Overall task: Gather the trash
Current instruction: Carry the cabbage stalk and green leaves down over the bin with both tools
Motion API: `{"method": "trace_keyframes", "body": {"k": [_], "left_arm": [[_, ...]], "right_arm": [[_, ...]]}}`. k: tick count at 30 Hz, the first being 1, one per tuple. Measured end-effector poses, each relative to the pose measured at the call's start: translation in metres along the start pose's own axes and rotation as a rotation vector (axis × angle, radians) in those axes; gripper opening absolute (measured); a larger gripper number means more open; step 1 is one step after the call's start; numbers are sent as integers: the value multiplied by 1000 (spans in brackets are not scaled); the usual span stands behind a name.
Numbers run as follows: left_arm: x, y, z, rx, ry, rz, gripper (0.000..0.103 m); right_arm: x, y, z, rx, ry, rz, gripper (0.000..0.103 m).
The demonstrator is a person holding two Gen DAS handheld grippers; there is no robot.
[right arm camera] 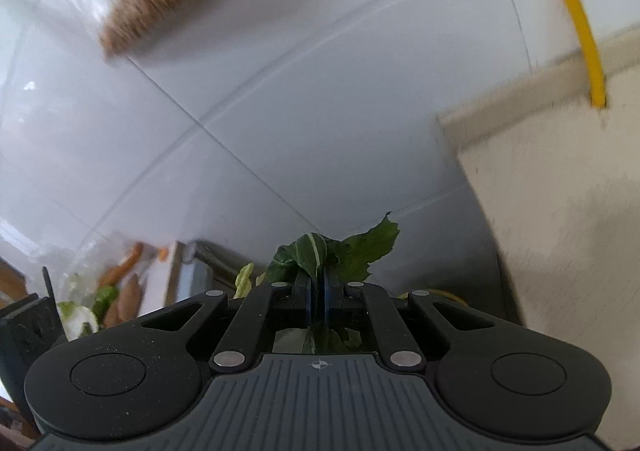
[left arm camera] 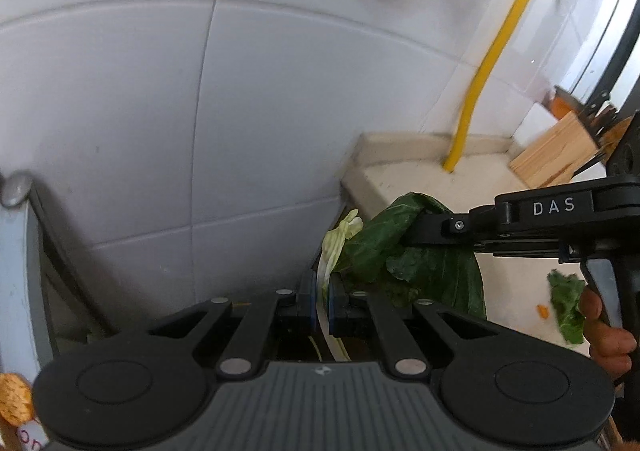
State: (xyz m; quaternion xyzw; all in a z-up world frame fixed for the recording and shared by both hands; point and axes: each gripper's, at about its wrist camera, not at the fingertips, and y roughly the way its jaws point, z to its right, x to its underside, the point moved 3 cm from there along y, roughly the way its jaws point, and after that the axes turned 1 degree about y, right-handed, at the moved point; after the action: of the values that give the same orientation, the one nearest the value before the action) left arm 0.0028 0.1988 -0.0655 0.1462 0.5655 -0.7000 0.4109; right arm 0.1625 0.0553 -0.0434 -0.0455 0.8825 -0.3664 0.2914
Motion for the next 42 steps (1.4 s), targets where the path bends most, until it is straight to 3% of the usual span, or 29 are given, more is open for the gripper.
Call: {"method": "trace_keyframes", "body": {"k": [17, 42], "left_arm": [[5, 48, -14, -43, -10, -81, 2], [2, 48, -14, -65, 9, -53, 2]], "right_arm": [[14, 58, 13, 70, 54, -101, 9], [15, 70, 5, 78, 26, -135, 9]]}}
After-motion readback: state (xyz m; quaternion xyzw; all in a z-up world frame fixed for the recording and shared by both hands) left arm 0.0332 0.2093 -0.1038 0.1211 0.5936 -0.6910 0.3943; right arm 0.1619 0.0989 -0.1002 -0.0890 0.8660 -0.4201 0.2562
